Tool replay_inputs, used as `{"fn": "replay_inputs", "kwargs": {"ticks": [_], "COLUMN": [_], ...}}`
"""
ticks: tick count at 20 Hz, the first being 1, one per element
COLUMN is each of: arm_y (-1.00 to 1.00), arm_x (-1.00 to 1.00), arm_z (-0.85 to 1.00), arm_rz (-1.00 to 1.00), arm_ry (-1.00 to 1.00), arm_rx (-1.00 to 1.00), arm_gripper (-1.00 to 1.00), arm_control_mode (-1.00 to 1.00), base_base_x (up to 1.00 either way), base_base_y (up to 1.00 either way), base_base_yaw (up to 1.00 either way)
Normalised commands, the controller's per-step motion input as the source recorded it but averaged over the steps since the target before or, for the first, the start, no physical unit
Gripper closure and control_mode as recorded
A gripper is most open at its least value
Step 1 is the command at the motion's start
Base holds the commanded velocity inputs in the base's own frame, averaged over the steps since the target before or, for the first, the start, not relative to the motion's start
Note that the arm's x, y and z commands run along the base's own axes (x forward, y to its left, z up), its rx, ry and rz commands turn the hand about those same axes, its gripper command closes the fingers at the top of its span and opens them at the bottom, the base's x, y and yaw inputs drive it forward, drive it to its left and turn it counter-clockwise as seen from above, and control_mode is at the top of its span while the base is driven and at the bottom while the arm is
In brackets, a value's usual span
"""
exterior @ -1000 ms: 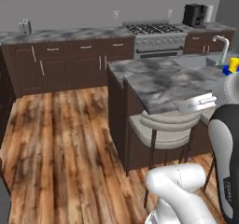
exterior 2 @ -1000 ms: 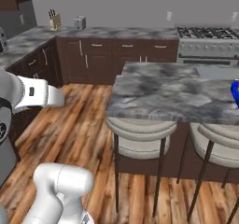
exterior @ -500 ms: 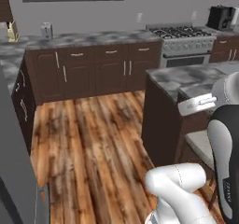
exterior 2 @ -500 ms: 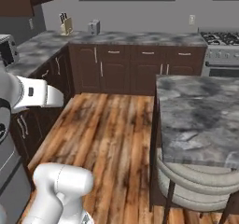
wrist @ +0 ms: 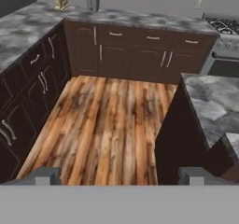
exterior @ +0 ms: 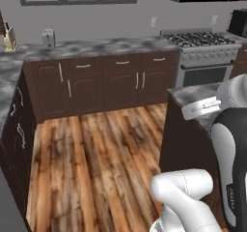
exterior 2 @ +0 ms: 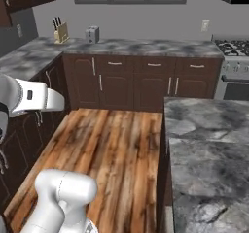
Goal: There is a tray on the dining counter. Grab the cup, mug, and pitcher and place them on the tray. The pitcher may be placed next to the tray if it cannot fit the tray.
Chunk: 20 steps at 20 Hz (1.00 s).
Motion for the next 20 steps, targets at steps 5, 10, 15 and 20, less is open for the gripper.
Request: {"fn": "replay_inputs", "kwargs": {"ticks": [5,10,15,20], "arm_y": [0.00,0.00,0.00,0.00], "arm_x": [0.00,0.00,0.00,0.00], "arm_z": [0.00,0.00,0.00,0.00], "arm_rz": [0.00,0.00,0.00,0.00], "arm_ry": [0.00,0.00,0.00,0.00], "arm_rx": [0.00,0.00,0.00,0.00], "arm_gripper": [-1.00,-1.00,-1.00,-1.00], "arm_control_mode": [1.00,1.00,1.00,1.00], "base_base_x": [0.88,1.00,1.00,0.98], "base_base_y": [-0.28,-0.12,0.00,0.00], "base_base_yaw": [-0.01,-0.01,-0.04,-0.02]}}
